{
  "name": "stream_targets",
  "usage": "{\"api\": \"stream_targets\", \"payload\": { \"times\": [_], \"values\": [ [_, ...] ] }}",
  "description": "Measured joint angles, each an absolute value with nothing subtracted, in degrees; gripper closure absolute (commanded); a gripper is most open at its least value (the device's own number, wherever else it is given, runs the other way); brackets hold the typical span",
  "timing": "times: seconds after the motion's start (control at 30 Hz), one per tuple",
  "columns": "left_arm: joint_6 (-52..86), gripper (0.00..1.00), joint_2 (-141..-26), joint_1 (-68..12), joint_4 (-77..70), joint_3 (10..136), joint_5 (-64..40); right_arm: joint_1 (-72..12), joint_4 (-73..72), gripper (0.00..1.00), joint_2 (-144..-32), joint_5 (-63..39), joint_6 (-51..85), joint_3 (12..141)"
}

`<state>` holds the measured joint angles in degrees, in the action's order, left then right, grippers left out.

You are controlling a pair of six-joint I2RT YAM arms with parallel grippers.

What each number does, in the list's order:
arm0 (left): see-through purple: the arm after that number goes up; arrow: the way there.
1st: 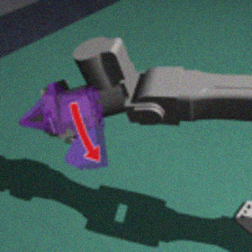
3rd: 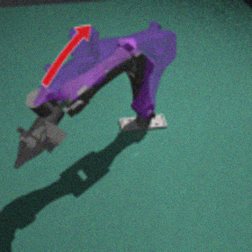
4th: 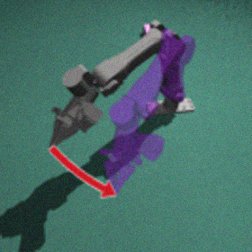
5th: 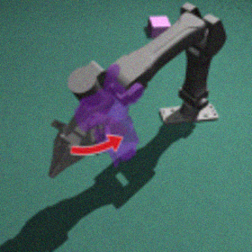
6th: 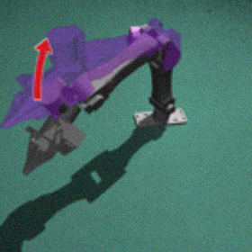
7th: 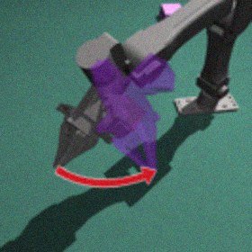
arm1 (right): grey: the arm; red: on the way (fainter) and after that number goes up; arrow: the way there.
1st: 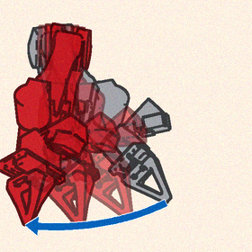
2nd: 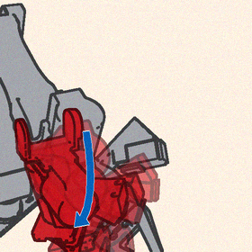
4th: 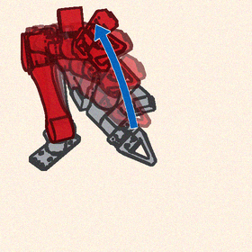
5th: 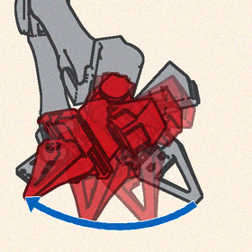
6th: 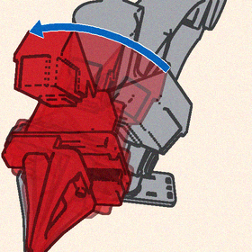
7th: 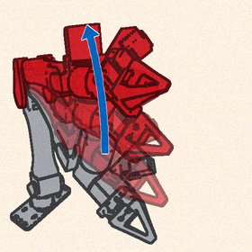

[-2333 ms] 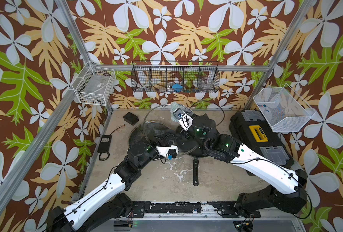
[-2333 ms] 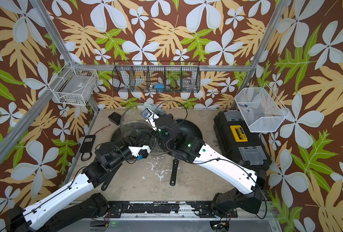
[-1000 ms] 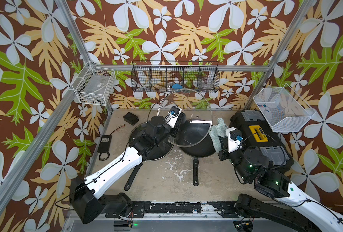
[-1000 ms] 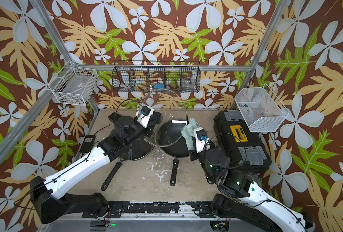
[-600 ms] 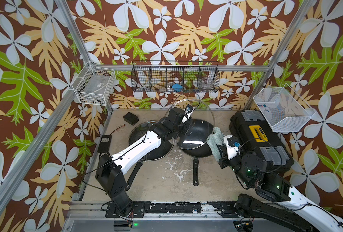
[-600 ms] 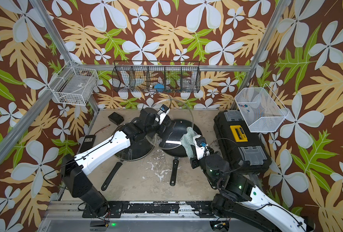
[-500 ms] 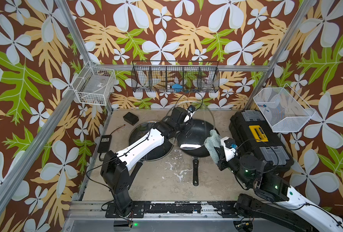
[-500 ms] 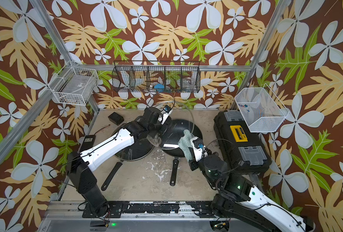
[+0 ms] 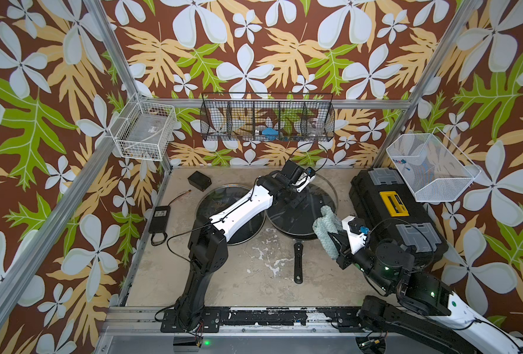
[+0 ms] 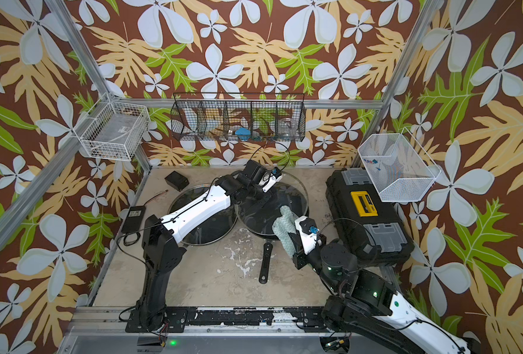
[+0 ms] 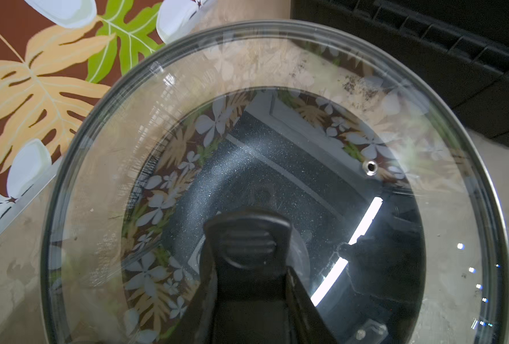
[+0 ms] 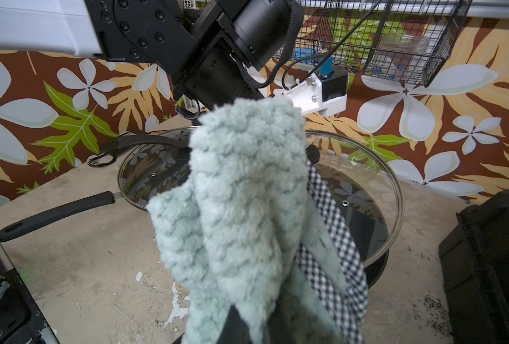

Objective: Wipe the pot lid with a cloth
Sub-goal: Place the pot lid on the cooking pot.

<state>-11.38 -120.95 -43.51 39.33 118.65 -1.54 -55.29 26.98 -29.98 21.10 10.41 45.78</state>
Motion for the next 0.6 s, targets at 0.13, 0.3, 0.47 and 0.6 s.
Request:
{"api": "stream_targets", "payload": {
  "times": [0.13,0.3,0.47,0.6],
  "values": [
    [-12.4,1.0,-125.2,-43.5,41.5,123.4,-2.0,-55.3,29.0,1.0,-29.1,23.4,11.7,45.9],
    [-14.2,1.0,-127.0,-43.5,44.0,124.6,-3.3,-55.2,30.2,1.0,-28.8,25.1,12.3,46.1],
    [-15.3,1.0,-128.5,-43.6,45.4,126.0,-4.6,-55.2,30.5,1.0,-28.7,25.5,13.1,46.1],
    [-16.6,1.0,-129.5,-43.6,45.4,126.9,-4.8,-55.3,30.9,1.0,-28.4,25.7,13.2,46.2]
  ]
}}
